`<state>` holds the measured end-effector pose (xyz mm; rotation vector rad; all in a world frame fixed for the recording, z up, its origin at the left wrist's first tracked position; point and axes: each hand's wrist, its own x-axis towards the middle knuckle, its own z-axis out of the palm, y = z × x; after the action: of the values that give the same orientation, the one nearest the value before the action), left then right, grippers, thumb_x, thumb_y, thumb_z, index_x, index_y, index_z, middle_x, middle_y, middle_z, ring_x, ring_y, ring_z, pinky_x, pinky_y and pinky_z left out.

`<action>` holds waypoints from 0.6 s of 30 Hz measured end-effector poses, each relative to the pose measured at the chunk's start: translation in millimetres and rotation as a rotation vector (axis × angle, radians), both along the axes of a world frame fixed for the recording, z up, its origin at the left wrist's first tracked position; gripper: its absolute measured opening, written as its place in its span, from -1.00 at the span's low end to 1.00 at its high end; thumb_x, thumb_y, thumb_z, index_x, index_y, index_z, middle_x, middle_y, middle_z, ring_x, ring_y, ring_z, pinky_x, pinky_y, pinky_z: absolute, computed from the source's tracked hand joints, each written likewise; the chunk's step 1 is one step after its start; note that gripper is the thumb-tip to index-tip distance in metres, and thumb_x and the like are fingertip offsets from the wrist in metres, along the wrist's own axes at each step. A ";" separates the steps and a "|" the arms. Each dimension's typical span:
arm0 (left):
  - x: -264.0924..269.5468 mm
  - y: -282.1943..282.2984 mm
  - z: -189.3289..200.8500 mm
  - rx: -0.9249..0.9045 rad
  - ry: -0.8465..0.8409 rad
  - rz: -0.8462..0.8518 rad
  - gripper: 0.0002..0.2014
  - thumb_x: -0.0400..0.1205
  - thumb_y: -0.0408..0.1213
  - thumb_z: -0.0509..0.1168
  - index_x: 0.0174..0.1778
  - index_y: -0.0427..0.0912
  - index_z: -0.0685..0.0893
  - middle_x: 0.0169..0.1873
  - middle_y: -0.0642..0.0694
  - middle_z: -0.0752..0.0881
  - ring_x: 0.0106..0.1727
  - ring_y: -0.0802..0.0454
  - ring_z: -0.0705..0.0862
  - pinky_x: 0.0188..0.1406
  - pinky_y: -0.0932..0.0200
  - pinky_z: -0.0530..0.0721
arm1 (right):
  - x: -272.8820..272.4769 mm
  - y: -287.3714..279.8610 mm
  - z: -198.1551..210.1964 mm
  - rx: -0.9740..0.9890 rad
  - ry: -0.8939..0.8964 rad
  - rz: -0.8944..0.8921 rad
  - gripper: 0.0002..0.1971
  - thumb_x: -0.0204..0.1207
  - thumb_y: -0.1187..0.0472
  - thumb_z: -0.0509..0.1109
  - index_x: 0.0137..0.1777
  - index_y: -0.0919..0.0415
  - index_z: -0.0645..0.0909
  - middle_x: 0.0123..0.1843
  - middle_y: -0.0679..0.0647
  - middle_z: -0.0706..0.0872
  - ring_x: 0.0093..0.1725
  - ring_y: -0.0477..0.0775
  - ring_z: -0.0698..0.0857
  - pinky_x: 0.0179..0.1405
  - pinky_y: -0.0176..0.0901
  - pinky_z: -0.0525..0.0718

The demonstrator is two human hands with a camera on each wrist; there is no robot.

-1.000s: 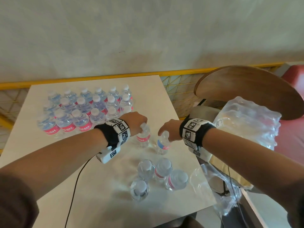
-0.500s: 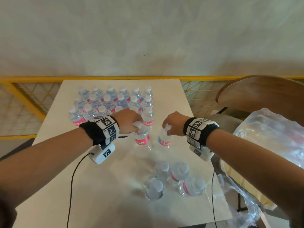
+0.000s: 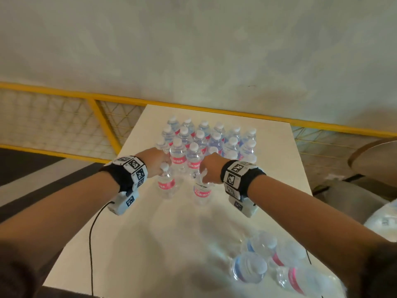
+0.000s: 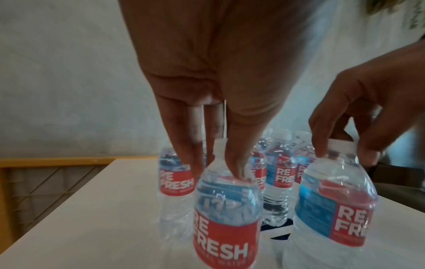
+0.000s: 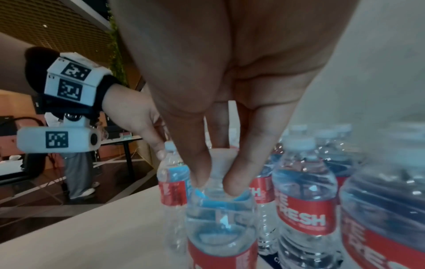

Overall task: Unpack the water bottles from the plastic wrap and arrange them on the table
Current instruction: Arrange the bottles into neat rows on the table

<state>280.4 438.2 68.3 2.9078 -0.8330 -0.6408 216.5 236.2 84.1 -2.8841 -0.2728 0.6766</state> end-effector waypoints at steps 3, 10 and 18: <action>6.3 23.0 -7.1 -0.100 0.007 0.107 -0.65 0.55 -0.31 0.37 0.28 -0.12 0.65 0.22 -0.15 0.70 0.22 -0.15 0.64 0.20 0.10 0.57 | 9.5 20.6 -12.1 -0.012 -0.007 0.036 -0.57 0.55 0.17 0.39 0.41 0.19 0.53 0.41 0.17 0.56 0.38 0.17 0.56 0.34 -0.07 0.53; 9.5 37.9 -31.5 -0.259 0.115 0.197 -0.55 0.51 -0.30 0.43 0.32 -0.03 0.54 0.24 -0.17 0.64 0.26 -0.20 0.63 0.24 0.03 0.60 | 23.2 37.6 -21.3 0.006 -0.017 -0.014 -0.58 0.54 0.23 0.39 0.41 0.17 0.52 0.39 0.18 0.56 0.34 0.18 0.58 0.29 -0.11 0.54; 23.4 44.3 -39.7 -0.313 0.125 0.236 -0.50 0.48 -0.20 0.46 0.35 0.00 0.53 0.27 -0.15 0.65 0.28 -0.18 0.61 0.30 0.00 0.56 | 31.8 64.8 -28.1 0.146 -0.083 -0.125 -0.57 0.51 0.21 0.40 0.39 0.18 0.53 0.33 0.17 0.61 0.30 0.18 0.60 0.27 -0.08 0.58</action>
<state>303.8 482.5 28.6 2.5984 -0.5115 -0.6012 248.3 301.0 56.0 -2.7656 -0.1444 0.4951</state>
